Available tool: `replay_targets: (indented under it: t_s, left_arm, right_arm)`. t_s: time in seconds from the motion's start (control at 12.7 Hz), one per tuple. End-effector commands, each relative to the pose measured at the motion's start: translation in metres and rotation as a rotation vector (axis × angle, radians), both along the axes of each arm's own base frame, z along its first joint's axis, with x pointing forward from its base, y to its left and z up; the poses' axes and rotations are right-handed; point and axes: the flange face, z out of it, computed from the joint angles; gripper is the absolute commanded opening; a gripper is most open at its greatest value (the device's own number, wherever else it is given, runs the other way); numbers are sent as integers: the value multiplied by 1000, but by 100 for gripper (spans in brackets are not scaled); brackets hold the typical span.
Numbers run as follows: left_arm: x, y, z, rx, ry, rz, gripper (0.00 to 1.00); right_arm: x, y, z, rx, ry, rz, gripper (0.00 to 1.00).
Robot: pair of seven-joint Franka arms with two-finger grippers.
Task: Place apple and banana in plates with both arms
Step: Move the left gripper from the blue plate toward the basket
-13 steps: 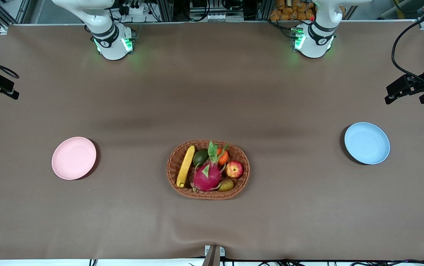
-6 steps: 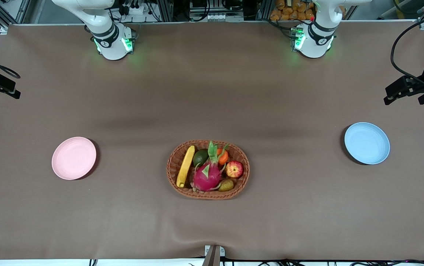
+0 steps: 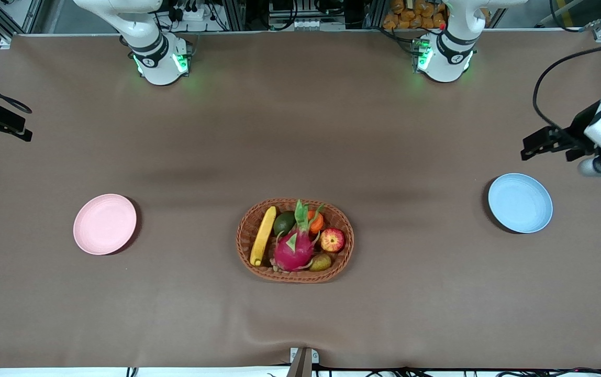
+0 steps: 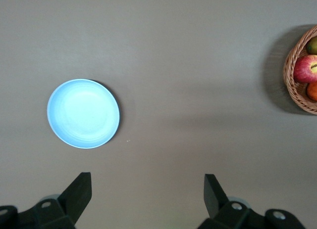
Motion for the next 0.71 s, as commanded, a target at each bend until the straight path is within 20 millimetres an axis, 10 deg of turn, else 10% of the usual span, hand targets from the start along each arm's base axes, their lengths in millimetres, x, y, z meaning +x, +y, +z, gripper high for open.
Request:
replay_targets:
  t_s: [0.0, 0.63]
  left_arm:
    - [14, -30, -16, -21, 24, -55, 100]
    - [52, -99, -90, -85, 54, -114, 100]
  right_arm:
    - [6, 4, -9, 19, 19, 17, 100]
    - [11, 22, -44, 74, 34, 23, 100]
